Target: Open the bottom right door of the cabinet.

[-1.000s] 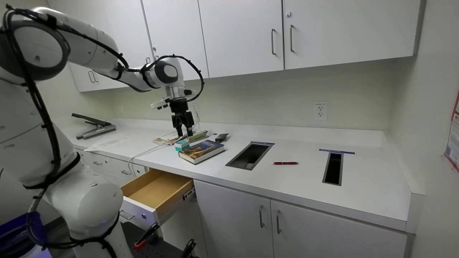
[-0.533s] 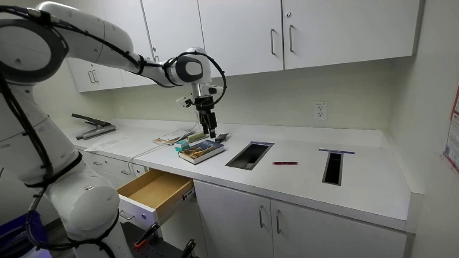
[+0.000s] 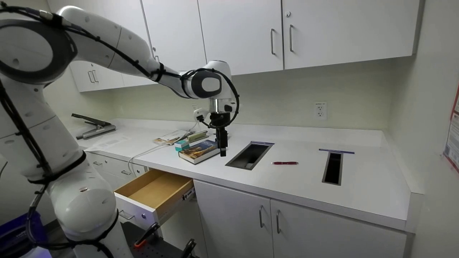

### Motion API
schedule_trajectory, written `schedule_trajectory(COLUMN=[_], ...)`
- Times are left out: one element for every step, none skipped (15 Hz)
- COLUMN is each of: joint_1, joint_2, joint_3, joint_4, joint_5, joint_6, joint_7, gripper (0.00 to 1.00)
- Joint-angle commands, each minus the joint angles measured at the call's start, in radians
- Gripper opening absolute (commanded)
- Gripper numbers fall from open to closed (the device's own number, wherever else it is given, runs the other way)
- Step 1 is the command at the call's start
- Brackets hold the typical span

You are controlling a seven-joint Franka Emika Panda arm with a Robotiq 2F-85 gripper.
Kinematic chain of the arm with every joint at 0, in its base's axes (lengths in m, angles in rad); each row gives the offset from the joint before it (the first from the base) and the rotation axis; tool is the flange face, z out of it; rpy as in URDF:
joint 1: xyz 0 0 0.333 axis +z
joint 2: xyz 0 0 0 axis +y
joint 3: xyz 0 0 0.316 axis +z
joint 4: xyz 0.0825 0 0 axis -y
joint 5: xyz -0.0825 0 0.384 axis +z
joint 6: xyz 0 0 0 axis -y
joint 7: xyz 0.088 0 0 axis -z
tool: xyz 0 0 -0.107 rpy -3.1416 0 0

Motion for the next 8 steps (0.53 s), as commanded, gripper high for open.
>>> schedule_trajectory(joint_1=[-0.003, -0.001, -0.001, -0.011, -0.026, -0.040, -0.058, -0.073], joint_2=[-0.001, -0.002, -0.002, -0.008, -0.012, -0.017, -0.016, -0.017], joint_3=[0.006, 0.008, 0.009, -0.001, -0.017, -0.031, -0.053, -0.072], joint_4=[0.004, 0.004, 0.005, -0.002, -0.016, -0.031, -0.050, -0.069], joint_5=[0.001, 0.001, 0.001, 0.010, 0.027, 0.036, 0.050, 0.063], joint_6=[-0.002, -0.002, -0.002, 0.019, 0.036, 0.059, 0.083, 0.111], joint_7=[-0.001, -0.001, -0.001, 0.019, 0.034, 0.053, 0.064, 0.069], gripper=[1.00, 1.00, 1.00, 1.00, 1.00, 1.00, 1.00, 1.00])
